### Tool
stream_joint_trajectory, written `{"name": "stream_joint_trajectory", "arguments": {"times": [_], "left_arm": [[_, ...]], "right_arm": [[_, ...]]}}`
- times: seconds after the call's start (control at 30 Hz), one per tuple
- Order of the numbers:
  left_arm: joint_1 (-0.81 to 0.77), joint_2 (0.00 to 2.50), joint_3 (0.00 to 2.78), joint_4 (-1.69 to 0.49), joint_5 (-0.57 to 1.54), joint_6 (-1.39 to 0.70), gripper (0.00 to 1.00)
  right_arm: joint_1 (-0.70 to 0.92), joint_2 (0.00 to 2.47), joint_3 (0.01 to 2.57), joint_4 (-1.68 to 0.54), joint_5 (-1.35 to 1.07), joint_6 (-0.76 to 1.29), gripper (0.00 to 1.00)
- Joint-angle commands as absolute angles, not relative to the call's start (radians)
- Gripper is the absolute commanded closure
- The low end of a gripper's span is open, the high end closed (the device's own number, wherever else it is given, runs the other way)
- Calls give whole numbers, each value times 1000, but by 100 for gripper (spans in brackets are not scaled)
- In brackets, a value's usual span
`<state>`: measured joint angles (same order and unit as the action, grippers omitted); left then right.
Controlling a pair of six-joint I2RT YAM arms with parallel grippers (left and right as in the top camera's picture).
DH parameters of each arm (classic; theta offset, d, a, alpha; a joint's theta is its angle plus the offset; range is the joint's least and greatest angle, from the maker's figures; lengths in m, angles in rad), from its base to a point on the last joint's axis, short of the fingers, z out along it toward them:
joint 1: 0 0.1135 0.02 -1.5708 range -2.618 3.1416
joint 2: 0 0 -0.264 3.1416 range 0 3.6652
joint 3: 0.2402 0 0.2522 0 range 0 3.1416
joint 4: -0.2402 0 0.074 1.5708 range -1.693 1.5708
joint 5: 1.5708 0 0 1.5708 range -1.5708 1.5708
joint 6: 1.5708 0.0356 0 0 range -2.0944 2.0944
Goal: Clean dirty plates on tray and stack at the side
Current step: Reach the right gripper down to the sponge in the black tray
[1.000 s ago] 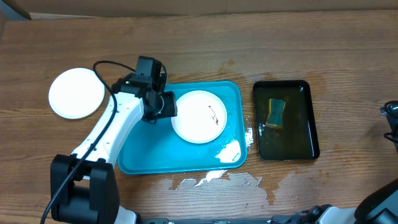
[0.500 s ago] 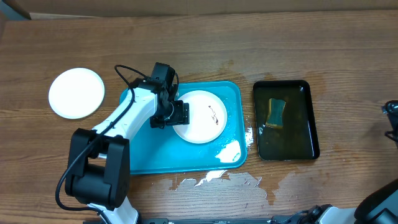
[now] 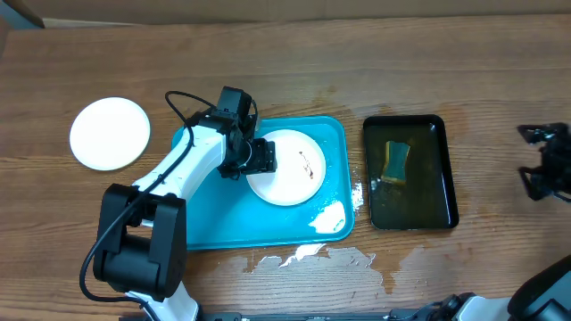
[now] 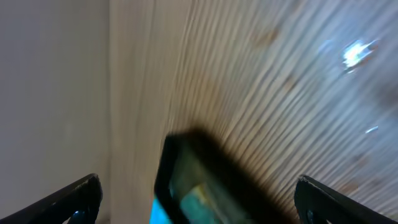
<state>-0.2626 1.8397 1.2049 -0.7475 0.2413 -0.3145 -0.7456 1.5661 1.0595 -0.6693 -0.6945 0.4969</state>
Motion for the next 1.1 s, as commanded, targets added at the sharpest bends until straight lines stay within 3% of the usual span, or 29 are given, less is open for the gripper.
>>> {"name": "stream_joint_trajectory", "arguments": {"times": [0.0,0.2,0.5,0.77,0.9,0.97,1.07], "left_arm": [[-281,1854,1214,-729,256,-326,20],[-302,1864,1214,-713,255,-360,17],[-307,1864,1214,-722,218,-359,29],[-308,1865,1213,-722,198,-360,59],[-308,1877,1213,-720,198,-359,62],[-308,1886,1213,-720,194,-360,62],[-308,1895,1213,-722,182,-360,62]], "right_arm": [[-622,1549,1082,-712,-745,396,0],[-279,1549,1082,-770,-391,351,2],[109,1551,1079,-816,76,351,0],[155,1551,1079,-822,73,351,0],[155,1550,1081,-781,73,335,0],[155,1554,1077,-765,73,332,17],[160,1565,1058,-745,46,332,24]]}}
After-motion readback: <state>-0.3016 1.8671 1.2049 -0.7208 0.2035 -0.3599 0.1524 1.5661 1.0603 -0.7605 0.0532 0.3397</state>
